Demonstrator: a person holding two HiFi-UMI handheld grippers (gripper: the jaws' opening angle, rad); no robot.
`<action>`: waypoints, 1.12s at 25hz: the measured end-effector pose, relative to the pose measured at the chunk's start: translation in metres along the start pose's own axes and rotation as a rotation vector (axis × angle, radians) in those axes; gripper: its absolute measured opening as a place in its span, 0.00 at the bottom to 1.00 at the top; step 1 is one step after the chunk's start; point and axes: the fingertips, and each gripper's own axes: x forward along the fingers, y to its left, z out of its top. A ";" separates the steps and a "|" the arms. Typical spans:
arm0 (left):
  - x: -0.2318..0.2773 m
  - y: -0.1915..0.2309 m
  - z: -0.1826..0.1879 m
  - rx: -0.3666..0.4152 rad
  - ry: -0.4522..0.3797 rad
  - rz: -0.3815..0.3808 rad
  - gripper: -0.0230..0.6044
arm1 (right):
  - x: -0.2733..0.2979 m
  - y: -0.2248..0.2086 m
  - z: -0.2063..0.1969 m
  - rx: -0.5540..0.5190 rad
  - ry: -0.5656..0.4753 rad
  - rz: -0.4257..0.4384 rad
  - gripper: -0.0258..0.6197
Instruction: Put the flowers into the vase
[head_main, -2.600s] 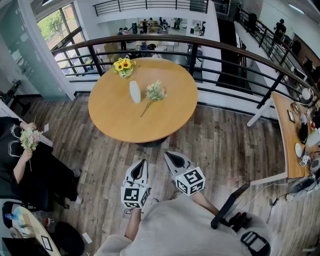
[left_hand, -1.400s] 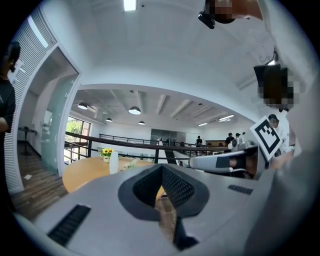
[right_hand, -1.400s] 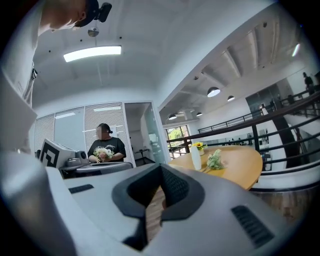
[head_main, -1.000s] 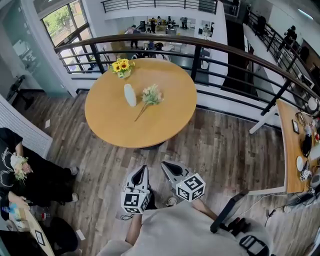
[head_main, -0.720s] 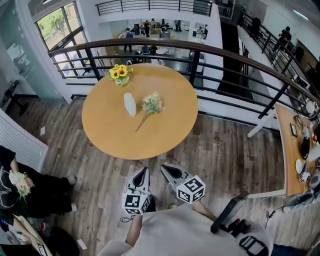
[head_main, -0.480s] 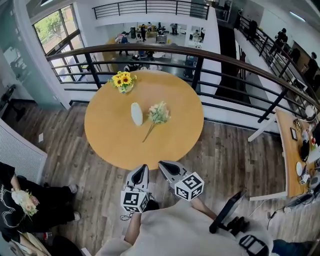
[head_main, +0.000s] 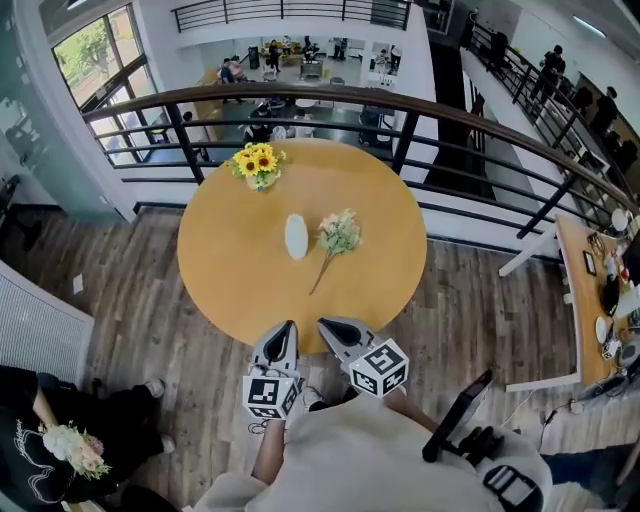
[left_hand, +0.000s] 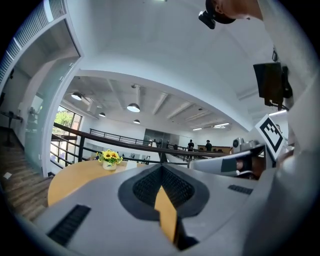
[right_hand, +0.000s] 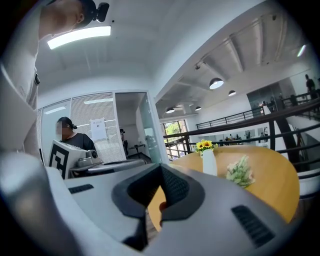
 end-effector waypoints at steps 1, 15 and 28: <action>0.002 0.002 -0.003 -0.004 0.008 -0.004 0.05 | 0.002 -0.001 -0.002 0.004 0.008 -0.003 0.05; 0.081 0.031 -0.012 0.006 0.078 -0.027 0.05 | 0.042 -0.078 -0.001 0.086 0.013 -0.042 0.05; 0.146 0.079 -0.003 0.003 0.115 0.118 0.05 | 0.087 -0.180 0.012 0.132 0.061 -0.030 0.05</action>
